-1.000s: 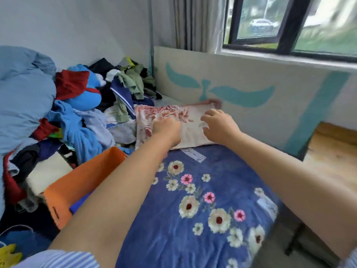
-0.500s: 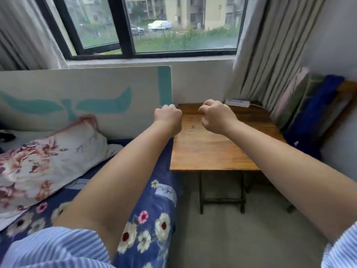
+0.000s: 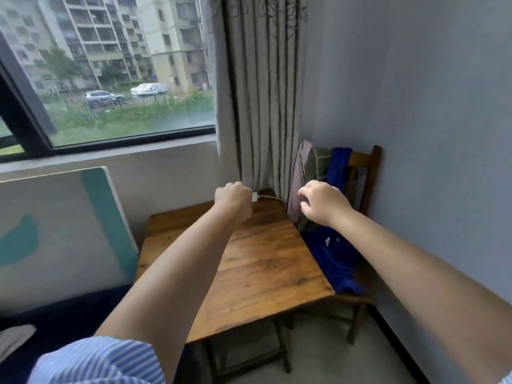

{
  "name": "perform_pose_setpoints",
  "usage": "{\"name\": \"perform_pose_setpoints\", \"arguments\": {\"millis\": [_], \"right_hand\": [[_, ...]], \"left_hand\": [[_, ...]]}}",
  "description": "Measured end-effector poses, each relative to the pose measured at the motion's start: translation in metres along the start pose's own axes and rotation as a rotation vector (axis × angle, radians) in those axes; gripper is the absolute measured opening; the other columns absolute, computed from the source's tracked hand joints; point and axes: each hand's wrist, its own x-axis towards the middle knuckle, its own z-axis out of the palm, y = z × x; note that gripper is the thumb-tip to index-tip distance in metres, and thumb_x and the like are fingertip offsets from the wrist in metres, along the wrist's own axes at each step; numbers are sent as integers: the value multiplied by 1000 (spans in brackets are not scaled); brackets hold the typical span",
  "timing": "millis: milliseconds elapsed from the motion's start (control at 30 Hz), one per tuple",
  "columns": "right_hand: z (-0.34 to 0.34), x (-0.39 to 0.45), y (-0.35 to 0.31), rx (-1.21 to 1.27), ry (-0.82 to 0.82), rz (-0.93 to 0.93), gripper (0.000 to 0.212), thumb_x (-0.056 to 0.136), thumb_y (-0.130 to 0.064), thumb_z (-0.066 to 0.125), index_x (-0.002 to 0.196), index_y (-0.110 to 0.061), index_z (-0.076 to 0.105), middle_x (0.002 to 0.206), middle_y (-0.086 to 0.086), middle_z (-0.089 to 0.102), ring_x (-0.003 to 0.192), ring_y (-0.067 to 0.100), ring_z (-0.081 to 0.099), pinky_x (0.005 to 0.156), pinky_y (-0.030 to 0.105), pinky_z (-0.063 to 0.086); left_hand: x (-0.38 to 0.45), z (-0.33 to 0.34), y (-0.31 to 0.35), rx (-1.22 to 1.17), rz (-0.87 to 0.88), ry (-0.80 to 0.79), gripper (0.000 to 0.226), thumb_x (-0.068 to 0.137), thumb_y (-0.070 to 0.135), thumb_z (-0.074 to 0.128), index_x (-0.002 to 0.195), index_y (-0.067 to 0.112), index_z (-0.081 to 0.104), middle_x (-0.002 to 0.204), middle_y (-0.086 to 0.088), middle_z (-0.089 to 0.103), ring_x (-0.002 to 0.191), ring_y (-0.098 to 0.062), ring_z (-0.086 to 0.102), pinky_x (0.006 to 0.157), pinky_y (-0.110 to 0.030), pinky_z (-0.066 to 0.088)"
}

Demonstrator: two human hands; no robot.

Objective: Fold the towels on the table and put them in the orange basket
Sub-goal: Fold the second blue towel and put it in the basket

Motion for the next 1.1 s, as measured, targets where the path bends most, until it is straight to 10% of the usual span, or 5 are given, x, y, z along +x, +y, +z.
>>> {"name": "perform_pose_setpoints", "arguments": {"millis": [667, 1100], "right_hand": [[-2, 212, 270, 49, 105, 385, 28, 90, -14, 45, 111, -4, 60, 115, 14, 60, 102, 28, 56, 81, 33, 46], [90, 337, 431, 218, -88, 403, 24, 90, -13, 46, 102, -4, 65, 104, 15, 67, 95, 27, 61, 82, 32, 49]], "left_hand": [[350, -10, 149, -115, 278, 90, 34, 90, 12, 43, 122, 7, 53, 126, -12, 50, 115, -29, 50, 80, -36, 44], [506, 77, 248, -442, 90, -226, 30, 94, 18, 38, 106, 2, 60, 113, -13, 62, 103, -27, 59, 71, -28, 39]]}}
